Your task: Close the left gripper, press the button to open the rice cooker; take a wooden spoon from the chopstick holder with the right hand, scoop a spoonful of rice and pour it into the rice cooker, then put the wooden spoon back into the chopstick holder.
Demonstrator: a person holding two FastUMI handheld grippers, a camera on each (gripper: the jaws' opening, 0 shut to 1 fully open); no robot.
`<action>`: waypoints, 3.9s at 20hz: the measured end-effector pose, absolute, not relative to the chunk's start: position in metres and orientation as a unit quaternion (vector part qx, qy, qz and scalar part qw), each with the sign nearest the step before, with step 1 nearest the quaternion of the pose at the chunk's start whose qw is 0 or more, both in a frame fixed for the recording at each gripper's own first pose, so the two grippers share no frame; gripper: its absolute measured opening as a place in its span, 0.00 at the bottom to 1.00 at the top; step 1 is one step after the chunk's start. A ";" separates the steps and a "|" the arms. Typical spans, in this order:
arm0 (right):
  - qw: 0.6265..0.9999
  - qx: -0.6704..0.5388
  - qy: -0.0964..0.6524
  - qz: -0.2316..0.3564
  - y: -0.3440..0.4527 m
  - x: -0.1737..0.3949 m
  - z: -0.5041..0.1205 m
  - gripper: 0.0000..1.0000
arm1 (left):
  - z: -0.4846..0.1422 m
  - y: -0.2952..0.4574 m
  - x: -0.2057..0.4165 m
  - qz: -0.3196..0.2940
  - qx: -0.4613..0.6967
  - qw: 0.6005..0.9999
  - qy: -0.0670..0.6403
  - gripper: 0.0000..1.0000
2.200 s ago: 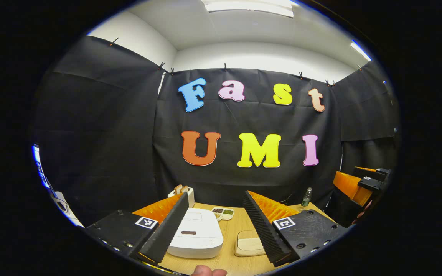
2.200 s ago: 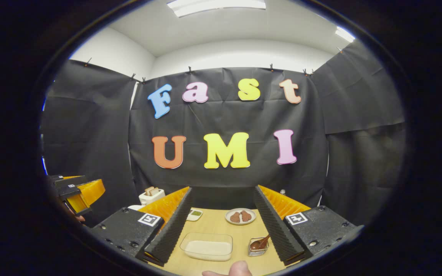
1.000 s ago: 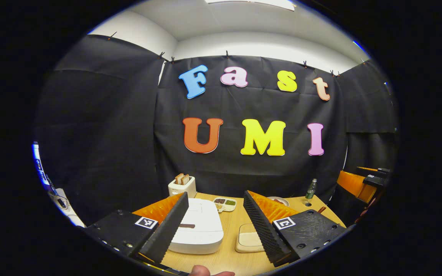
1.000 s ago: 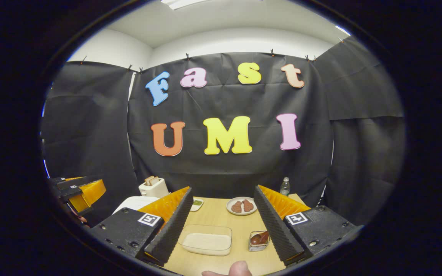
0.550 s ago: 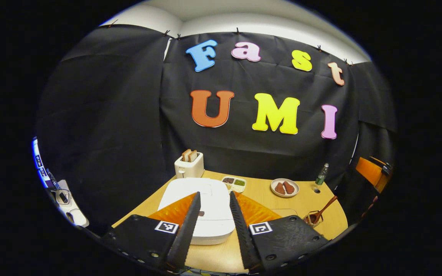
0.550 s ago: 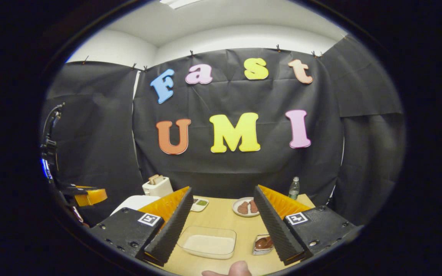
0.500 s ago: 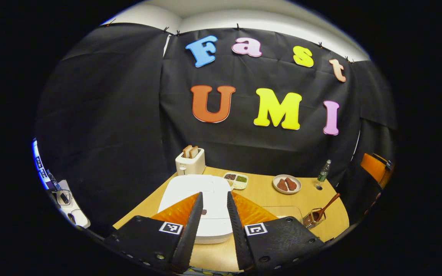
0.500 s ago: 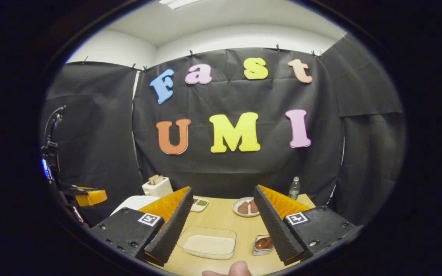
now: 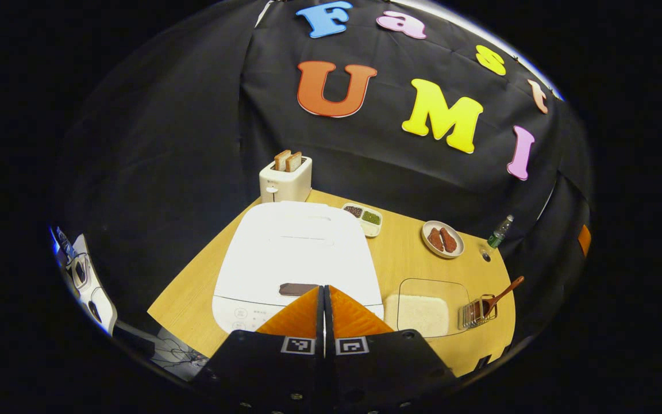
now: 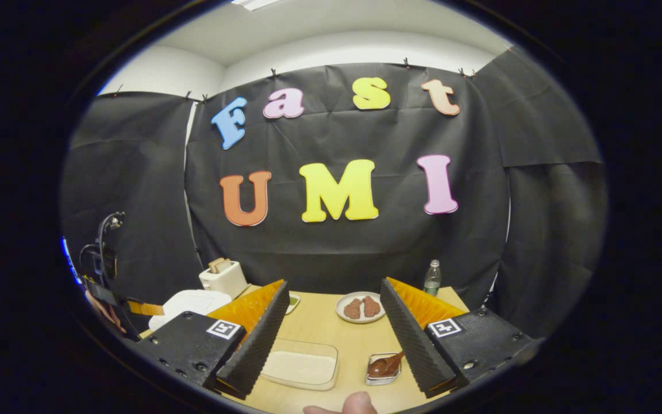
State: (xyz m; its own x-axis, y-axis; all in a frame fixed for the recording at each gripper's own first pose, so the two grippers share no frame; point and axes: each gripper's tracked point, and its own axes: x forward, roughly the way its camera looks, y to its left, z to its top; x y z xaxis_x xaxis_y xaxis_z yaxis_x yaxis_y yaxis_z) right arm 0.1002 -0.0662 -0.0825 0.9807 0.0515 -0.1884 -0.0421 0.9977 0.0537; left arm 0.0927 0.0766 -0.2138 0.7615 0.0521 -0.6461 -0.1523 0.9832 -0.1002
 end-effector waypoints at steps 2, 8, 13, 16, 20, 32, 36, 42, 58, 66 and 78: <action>0.994 0.027 0.104 0.018 -0.074 0.103 -0.090 1.00 | -0.225 0.084 0.104 0.055 -0.078 0.932 0.349 0.00; 0.990 0.036 0.133 0.010 -0.083 0.112 -0.107 0.99 | -0.244 0.102 0.128 0.067 -0.086 0.926 0.361 0.00; 0.991 0.033 0.130 0.006 -0.088 0.117 -0.108 0.99 | -0.253 0.102 0.127 0.068 -0.096 0.921 0.372 0.00; 0.991 0.035 0.131 0.006 -0.087 0.116 -0.108 0.99 | -0.261 0.103 0.121 0.069 -0.105 0.916 0.382 0.00; 0.991 0.032 0.131 0.008 -0.082 0.115 -0.108 1.00 | -0.268 0.102 0.116 0.069 -0.128 0.912 0.383 0.00; 0.992 0.035 0.121 0.011 -0.079 0.094 -0.093 1.00 | -0.200 0.104 0.137 0.073 -0.089 0.947 0.299 0.01; 0.992 0.048 0.115 0.013 -0.079 0.085 -0.081 0.99 | -0.132 0.110 0.171 0.074 -0.052 0.977 0.194 0.01; 0.994 0.031 0.109 -0.001 -0.093 0.070 -0.074 0.99 | -0.102 0.107 0.196 0.065 -0.041 0.986 0.145 0.06; 0.990 0.044 0.133 -0.031 -0.145 0.050 -0.106 0.99 | -0.024 0.036 0.087 0.034 -0.015 0.999 0.031 0.94; 0.977 0.084 0.192 -0.026 -0.175 0.069 -0.185 1.00 | -0.031 -0.002 0.063 0.022 -0.009 0.999 0.036 0.94; 0.942 0.150 0.300 -0.018 -0.207 0.153 -0.338 0.93 | -0.048 -0.031 0.074 0.051 0.003 0.996 0.071 0.94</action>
